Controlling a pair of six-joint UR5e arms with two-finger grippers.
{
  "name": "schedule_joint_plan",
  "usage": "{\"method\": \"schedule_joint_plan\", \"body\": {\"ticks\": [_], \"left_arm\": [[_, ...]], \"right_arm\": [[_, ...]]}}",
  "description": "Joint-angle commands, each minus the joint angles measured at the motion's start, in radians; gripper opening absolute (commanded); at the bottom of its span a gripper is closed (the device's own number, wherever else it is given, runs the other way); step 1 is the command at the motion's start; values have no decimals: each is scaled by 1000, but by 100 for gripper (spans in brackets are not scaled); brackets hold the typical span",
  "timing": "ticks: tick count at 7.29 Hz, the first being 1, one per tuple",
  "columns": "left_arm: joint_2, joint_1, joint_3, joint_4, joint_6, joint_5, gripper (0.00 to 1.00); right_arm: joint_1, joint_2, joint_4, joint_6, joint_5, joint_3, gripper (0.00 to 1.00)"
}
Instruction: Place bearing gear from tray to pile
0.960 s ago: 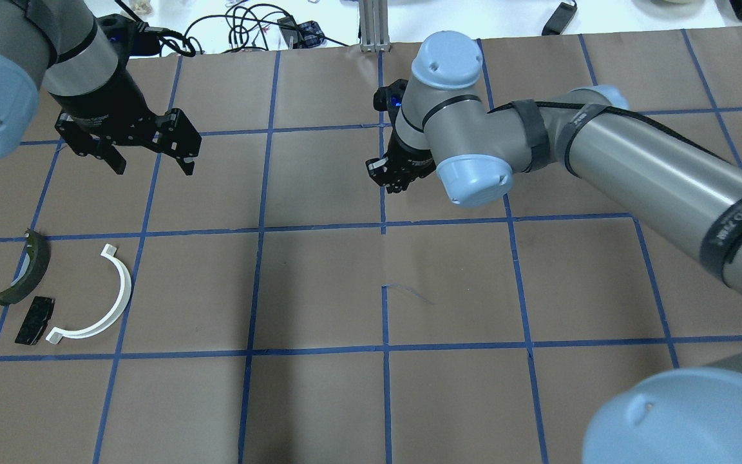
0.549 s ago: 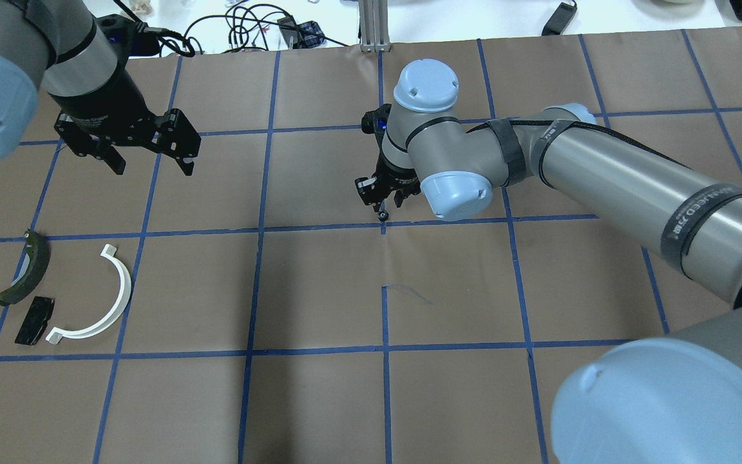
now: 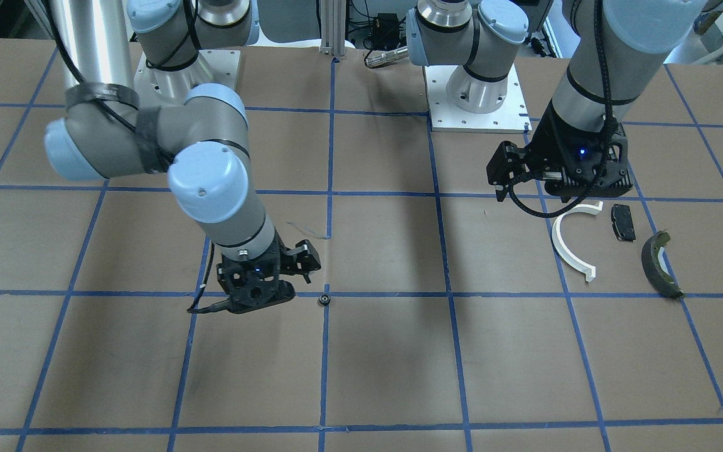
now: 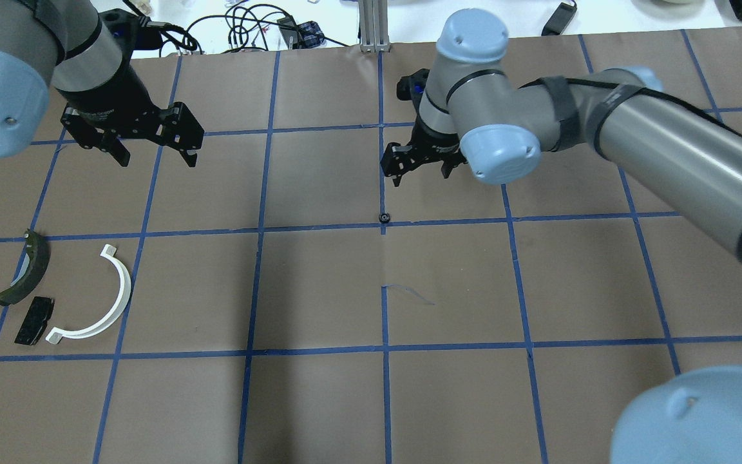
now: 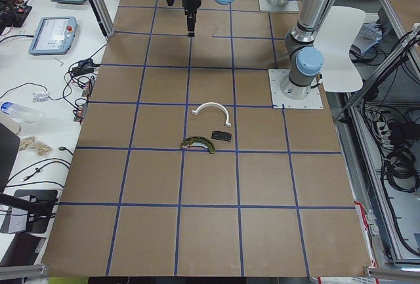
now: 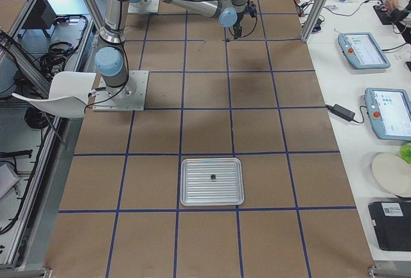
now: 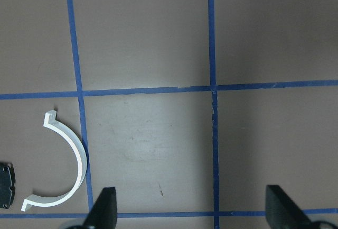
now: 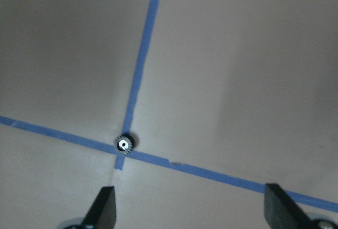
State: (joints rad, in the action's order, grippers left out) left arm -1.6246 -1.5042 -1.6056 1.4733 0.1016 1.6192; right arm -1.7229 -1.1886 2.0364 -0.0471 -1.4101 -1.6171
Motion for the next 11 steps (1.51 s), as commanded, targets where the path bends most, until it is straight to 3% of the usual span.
{"method": "schedule_joint_plan", "body": {"ticks": [1, 2, 3, 4, 6, 8, 9, 11], "left_arm": [[-26, -10, 16, -11, -11, -19, 100], [-58, -28, 18, -40, -45, -71, 100], [-104, -83, 19, -180, -118, -102, 100], [-160, -144, 32, -211, -158, -98, 100], [-304, -259, 75, -299, -249, -99, 100], [-409, -332, 102, -359, -305, -91, 100], [-449, -359, 130, -363, -307, -93, 100], [-523, -399, 144, -379, -333, -91, 100]], "right_arm": [[211, -113, -73, -157, 11, 14, 100], [321, -140, -81, -183, 14, 14, 100], [418, -155, -113, -219, 5, 13, 100], [504, -158, -171, -303, -4, 11, 100], [679, -149, -214, -457, -99, 0, 100], [834, -125, -121, -775, -113, -12, 100], [927, -88, -114, -837, -101, -12, 100], [1038, 12, 121, -855, -95, -12, 100]]}}
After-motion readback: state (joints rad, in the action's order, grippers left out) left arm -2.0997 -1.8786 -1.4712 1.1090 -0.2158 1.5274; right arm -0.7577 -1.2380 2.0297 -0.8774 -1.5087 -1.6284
